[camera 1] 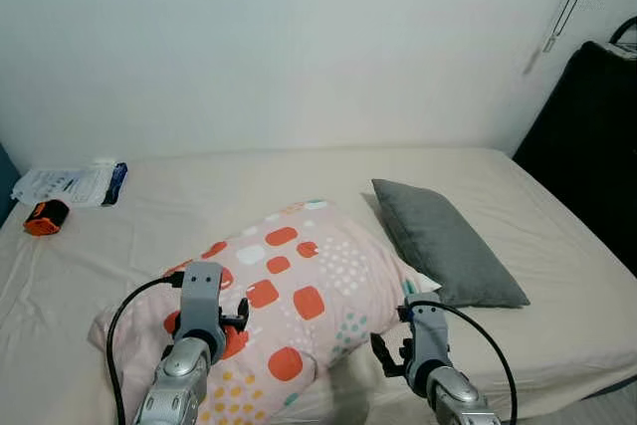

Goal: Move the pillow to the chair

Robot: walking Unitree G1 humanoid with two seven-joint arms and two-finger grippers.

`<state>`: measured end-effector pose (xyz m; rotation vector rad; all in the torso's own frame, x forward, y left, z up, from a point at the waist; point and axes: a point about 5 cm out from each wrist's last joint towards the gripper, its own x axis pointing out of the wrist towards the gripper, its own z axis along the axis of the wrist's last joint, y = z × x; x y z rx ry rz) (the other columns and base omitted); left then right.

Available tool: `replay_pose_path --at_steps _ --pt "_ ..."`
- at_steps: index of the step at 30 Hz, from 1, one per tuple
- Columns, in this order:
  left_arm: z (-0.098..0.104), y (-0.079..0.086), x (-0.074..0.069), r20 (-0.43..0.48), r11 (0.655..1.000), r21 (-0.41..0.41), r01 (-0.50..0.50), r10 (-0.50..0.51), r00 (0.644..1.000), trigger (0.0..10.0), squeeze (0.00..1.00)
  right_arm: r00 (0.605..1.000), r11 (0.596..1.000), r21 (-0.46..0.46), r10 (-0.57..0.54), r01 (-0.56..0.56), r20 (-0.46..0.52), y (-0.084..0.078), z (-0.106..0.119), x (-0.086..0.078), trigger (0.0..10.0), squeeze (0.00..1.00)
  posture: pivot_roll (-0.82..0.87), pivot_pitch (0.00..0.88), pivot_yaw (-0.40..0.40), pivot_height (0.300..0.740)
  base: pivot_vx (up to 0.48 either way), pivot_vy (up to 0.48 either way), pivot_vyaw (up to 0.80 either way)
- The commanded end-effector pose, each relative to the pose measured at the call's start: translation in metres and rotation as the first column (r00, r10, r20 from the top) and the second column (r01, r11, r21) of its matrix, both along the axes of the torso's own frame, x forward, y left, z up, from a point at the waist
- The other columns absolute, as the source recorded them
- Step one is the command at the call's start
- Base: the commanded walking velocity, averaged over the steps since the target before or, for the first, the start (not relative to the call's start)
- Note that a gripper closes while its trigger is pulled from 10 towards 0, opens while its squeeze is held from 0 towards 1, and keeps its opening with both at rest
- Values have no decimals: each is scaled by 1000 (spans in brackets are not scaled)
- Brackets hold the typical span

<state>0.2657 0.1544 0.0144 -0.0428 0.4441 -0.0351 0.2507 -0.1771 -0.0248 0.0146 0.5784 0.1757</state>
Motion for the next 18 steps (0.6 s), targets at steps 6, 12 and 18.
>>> replay_pose_path --at_steps 6,12,18 --pt "2 -1 3 8 1000 16 15 -15 1000 10000 0 1000 1000 -4 6 -6 6 3 2 2 10000 0 51 0 -76 740 0 0 0" --pt "2 2 5 10 999 38 6 -6 1000 10000 0 999 999 -14 -32 33 30 2 1 0 10000 0 52 0 -62 740 0 0 0" --pt "1 4 8 -4 997 80 8 -7 1000 10000 0 996 996 -12 -89 89 9 4 -2 1 10000 0 63 0 -39 740 0 0 0"
